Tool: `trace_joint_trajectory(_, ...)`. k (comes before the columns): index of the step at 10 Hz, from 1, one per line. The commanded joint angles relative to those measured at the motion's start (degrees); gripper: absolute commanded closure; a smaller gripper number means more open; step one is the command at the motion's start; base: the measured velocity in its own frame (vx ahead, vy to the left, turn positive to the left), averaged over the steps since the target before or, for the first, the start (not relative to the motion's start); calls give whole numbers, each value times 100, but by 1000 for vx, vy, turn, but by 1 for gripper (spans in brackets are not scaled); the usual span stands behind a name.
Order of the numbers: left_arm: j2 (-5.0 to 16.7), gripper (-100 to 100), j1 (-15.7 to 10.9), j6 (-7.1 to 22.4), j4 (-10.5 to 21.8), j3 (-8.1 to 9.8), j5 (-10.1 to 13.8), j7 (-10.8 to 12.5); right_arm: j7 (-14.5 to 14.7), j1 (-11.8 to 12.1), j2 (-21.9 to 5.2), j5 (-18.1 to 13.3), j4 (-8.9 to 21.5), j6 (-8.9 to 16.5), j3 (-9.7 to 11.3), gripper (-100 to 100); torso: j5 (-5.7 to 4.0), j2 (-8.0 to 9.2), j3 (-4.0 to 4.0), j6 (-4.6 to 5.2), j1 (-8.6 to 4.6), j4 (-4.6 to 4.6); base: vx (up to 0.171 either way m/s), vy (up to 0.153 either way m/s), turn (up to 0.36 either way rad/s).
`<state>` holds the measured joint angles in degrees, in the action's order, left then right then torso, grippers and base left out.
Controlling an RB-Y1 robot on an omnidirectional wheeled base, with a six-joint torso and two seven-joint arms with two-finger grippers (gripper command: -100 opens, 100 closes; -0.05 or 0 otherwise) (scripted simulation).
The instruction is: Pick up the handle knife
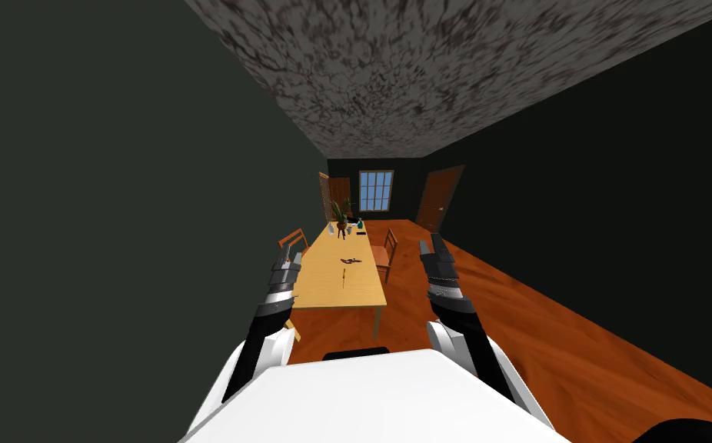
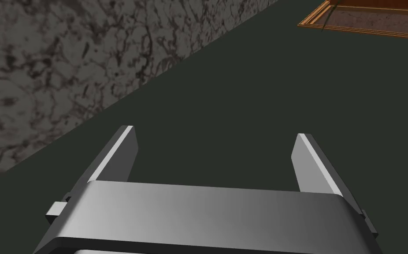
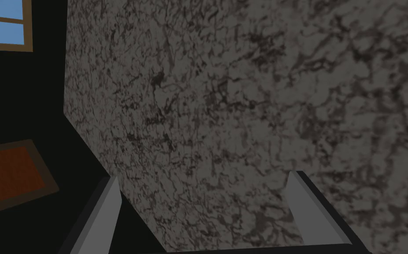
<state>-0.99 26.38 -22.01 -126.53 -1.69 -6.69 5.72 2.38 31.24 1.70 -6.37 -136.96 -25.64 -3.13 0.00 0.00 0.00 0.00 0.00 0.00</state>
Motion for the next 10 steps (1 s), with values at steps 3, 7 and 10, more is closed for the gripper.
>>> trace_joint_trajectory(3,524,-100,-37,173,302,151,3,13,0,1,1,0,0,0,1,0,-7,-17,-10,-1,-32,-4,39,-98,71)
trace_joint_trajectory(7,1051,-100,-134,524,897,453,55,70,0,1,2,0,0,0,1,0,-16,-16,-9,0,-72,-4,34,-186,90)
trace_joint_trajectory(10,1333,-100,-216,771,1313,657,118,124,0,0,2,0,-1,0,2,0,-21,-3,-3,0,-91,-1,0,-221,87)
